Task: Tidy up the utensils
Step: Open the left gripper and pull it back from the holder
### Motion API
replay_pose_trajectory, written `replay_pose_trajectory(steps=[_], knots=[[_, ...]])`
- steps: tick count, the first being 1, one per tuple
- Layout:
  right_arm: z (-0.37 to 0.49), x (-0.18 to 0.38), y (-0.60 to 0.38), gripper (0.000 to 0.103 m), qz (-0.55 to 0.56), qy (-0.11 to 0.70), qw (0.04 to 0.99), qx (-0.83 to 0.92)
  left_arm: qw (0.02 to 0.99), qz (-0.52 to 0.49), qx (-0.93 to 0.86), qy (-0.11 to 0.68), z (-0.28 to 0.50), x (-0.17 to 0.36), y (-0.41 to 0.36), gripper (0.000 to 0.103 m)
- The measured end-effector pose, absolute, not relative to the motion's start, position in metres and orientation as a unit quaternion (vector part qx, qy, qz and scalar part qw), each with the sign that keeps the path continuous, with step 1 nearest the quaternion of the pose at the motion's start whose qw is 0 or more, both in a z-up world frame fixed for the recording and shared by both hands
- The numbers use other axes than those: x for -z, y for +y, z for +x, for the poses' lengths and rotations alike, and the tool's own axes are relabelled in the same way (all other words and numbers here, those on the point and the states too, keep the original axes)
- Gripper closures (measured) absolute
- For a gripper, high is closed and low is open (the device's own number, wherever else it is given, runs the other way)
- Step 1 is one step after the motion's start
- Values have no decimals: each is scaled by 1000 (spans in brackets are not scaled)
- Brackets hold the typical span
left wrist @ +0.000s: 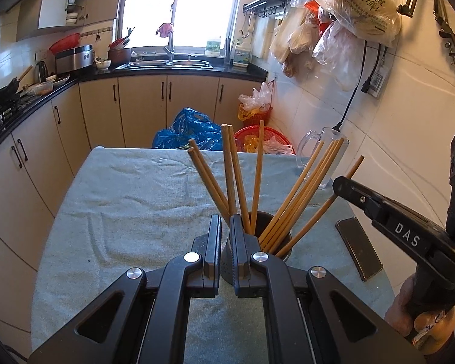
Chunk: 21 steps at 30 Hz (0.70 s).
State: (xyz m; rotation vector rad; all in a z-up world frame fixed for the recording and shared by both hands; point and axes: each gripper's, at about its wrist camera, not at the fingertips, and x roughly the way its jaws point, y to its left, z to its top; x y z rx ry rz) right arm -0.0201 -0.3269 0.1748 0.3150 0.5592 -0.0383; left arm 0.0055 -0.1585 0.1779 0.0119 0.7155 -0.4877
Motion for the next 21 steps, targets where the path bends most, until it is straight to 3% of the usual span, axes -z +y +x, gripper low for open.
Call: replay_pose_trajectory(steps=[4,8,10,15,21], knots=[[-25,-181,-328,71,155,267,951,25,908,-2,229,351,-1,-180,-150,97],[-34,-190,-326,68,153,260,953,27,910,-5,219,351,-11,-183,-138,88],[-39,-194,-324,64,152,257,954,28,912,-7,212,350,-17,-185,-132,70],[-58,-205,-316,56,144,250,957,28,914,-31,205,349,-37,-190,-110,42],[-90,-211,-306,46,131,256,957,25,921,-48,185,340,-71,-194,-82,26]])
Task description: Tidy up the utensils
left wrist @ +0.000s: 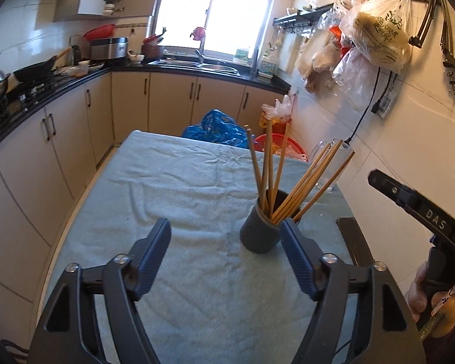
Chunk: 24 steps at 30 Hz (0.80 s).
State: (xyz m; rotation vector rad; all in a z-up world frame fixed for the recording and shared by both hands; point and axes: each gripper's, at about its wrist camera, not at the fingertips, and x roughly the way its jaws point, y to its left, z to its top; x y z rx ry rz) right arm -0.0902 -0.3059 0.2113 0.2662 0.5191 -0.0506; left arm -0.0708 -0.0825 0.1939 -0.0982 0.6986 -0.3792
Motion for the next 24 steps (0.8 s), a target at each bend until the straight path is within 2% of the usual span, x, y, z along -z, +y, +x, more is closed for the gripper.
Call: replay_pose_trajectory(steps=[9,16,24], knots=[[-155,-203,-302,40,106,277,955,14,966,-11,87,243,-146,-212,-56,1],[-219,-211,-314,33,22,275,960,39,980,5,43,193,-193,-224,-39,0],[-282,-235,-333,20,-159,258,939,162,990,7,3,144,-219,-220,-36,0]])
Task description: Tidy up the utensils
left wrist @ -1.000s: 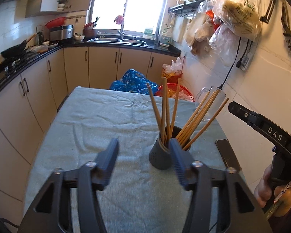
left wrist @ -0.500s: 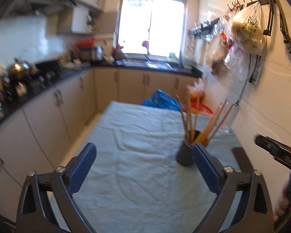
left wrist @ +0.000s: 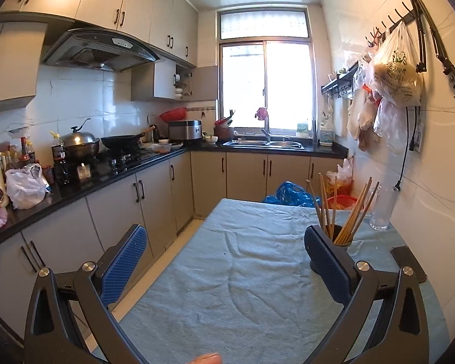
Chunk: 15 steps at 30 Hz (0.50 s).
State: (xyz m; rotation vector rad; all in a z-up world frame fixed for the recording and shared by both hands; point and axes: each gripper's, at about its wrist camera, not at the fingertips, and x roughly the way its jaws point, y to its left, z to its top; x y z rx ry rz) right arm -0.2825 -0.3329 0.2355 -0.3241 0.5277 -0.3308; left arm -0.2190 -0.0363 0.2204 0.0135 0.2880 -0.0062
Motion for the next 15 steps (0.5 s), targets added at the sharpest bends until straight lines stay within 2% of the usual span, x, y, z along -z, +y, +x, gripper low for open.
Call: replay_pose_trajectory(steps=[3,6,13,15], knots=[[-294,-228,-336,13,-181,261,932,175,987,6,13,158,-217,-209,-42,0],[-290,-210,-336,12,-146,278,937,154,982,8,30,188,-212,-195,-51,0],[-253,-131,-324,12,38,316,944,92,969,19,49,240,-205,-163,-65,0],[-242,-119,-312,12,60,310,945,90,967,24,49,247,-203,-156,-68,0]])
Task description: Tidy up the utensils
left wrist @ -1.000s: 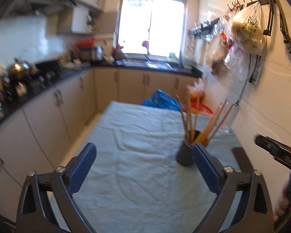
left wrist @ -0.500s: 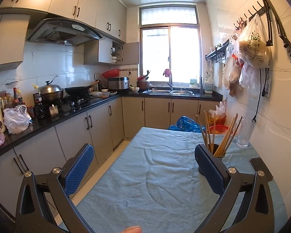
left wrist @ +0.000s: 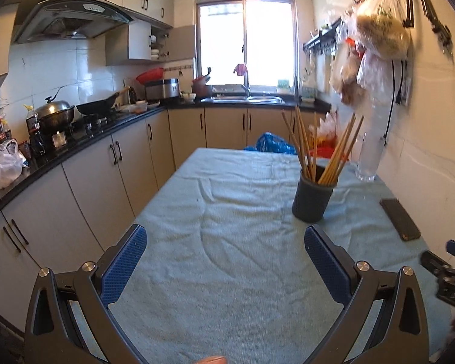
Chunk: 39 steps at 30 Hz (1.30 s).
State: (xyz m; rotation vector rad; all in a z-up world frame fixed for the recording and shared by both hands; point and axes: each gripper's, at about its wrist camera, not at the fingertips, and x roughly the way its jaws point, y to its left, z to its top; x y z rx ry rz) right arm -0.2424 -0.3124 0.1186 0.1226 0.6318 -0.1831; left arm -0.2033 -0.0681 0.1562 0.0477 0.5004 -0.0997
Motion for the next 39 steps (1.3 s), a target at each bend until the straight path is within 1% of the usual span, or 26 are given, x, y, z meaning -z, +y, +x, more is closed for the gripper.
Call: replay_pose_trajectory(steps=[8,11,21,39], knots=[[-240,-116,-274,12,85,251,954,141,962,28,62,265,-199,-138,-74,0],[-244,-114,-267,12,93,244,954,151,962,31,63,266,-198,-136,-74,0],[-239,-108,-266,12,89,248,951,161,959,50,64,273,-192,-127,-83,0],[-232,-88,-284,12,99,269,943,169,941,56,100,320,-179,-106,-106,0]])
